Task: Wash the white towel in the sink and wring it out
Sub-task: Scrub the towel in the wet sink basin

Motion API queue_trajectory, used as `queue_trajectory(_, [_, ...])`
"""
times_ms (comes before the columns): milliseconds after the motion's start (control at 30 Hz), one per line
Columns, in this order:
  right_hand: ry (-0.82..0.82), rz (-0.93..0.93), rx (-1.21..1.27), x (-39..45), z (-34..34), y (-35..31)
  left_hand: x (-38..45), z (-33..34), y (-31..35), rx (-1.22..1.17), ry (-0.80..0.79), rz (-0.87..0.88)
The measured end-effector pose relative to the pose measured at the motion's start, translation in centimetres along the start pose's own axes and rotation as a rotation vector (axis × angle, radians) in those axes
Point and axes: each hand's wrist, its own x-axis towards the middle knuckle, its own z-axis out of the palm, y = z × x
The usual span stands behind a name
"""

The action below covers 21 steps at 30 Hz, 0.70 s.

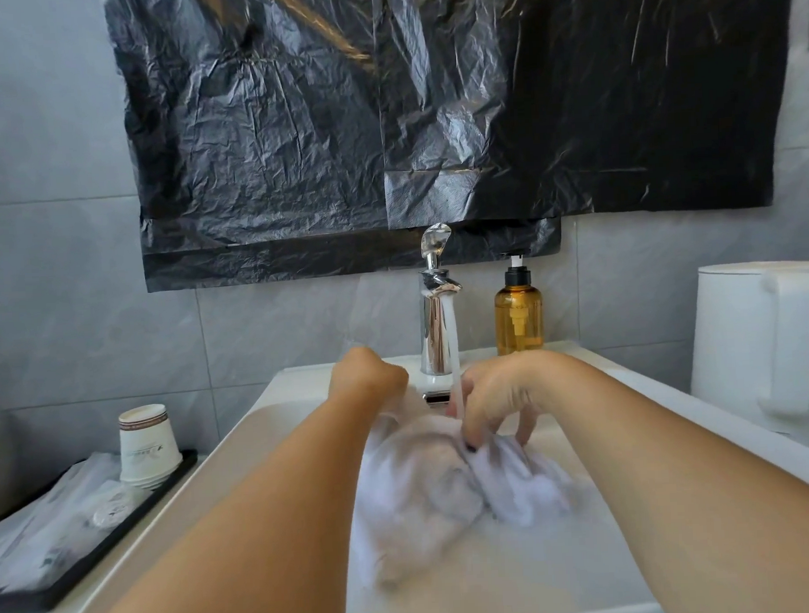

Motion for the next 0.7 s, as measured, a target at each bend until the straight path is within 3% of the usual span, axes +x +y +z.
queue_trajectory(67, [0.189,0.013,-0.067,0.4,-0.4,0.2,0.4,-0.6,-0.2,-0.067,0.057,-0.014])
queue_trajectory(167, [0.446,0.153,-0.252,0.5,-1.2,0.7,0.3,-1.3,-0.7,0.025,0.068,-0.024])
queue_trajectory(233, [0.715,0.224,-0.198,0.6,-1.7,1.8,-0.2,-1.5,-0.9,0.21,-0.025,-0.014])
queue_trajectory(300, [0.84,0.249,-0.181,0.5,-2.1,2.7,-0.3,-1.0,-0.9,0.439,-0.199,-0.003])
queue_trajectory(367, [0.753,0.194,-0.219,0.7,-1.9,2.7,-0.9,-0.6,-0.4,0.632,-0.291,0.078])
queue_trajectory(433, [0.514,0.072,-0.229,0.7,-1.1,1.4,-1.3,-0.1,0.2,0.579,-0.401,0.167])
queue_trajectory(500, [0.289,-0.011,-0.269,0.7,0.0,0.1,-1.9,0.6,0.4,0.479,-0.624,0.142])
queue_trajectory(567, [0.079,0.029,-0.333,0.4,1.1,-0.7,-2.5,1.3,0.5,0.614,-0.762,0.114])
queue_trajectory(633, [-0.091,0.109,-0.44,0.8,1.8,-0.5,-2.5,1.6,0.4,0.724,-0.758,0.118])
queue_trajectory(700, [-0.12,0.174,-0.613,1.4,1.6,-0.4,-2.7,1.7,0.5,0.736,-0.704,0.132])
